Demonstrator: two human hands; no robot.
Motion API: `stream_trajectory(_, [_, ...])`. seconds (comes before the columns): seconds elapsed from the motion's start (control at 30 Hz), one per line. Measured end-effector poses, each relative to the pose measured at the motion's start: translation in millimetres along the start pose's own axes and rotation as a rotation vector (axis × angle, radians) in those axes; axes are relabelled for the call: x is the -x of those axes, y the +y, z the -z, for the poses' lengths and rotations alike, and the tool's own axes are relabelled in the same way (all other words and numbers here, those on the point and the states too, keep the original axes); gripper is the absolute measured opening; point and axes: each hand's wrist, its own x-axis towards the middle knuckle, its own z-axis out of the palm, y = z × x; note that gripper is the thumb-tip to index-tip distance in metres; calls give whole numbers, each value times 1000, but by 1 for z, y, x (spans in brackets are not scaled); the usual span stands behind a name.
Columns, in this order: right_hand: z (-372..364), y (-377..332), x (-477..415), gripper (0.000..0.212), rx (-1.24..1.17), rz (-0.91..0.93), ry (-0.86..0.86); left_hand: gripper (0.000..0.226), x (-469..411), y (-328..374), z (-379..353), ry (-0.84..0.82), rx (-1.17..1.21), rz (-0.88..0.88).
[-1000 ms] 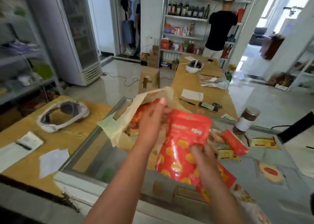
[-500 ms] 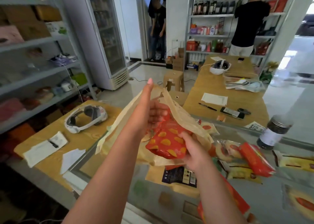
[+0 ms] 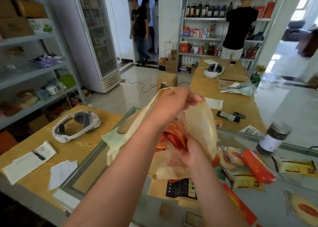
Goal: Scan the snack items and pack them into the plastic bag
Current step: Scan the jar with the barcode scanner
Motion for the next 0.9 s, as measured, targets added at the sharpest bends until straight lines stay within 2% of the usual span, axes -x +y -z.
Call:
stream_trajectory(0.17, [-19,-11,-23,29,-151,184,57,44,-3,7,23,-7,-39,-113])
stream_trajectory(0.23, [-25,-9,-22,35,-256,187,-30,44,-5,6,28,-31,-45,-134])
stream_trajectory(0.27, [-30,-7,-16,26,-247,213,-43,43,-7,5,29,-44,-38,-140])
stream_trajectory(0.3, [-33,-3,-14,13,-226,267,-25,43,-8,3,31,-49,-41,-146])
stream_trajectory(0.37, [-39,7,-12,3,-146,343,62,41,-11,1,35,-53,-39,-153])
stream_trajectory(0.5, [-48,32,-25,23,167,534,197,41,-14,0,43,-115,10,-201])
stream_trajectory(0.57, [-49,29,-32,27,163,506,250,42,-15,0,46,-122,27,-222])
stream_trajectory(0.73, [-52,-5,-62,24,-52,319,219,40,-17,-3,52,-168,6,-227])
stream_trajectory(0.77, [-51,-9,-66,24,-13,331,263,39,-17,-4,52,-176,-1,-224])
stream_trajectory(0.83, [-50,-9,-72,33,263,405,399,38,-15,-4,51,-184,-1,-217])
stream_trajectory(0.9, [-56,-1,-61,50,566,600,409,37,-17,-3,52,-171,11,-199])
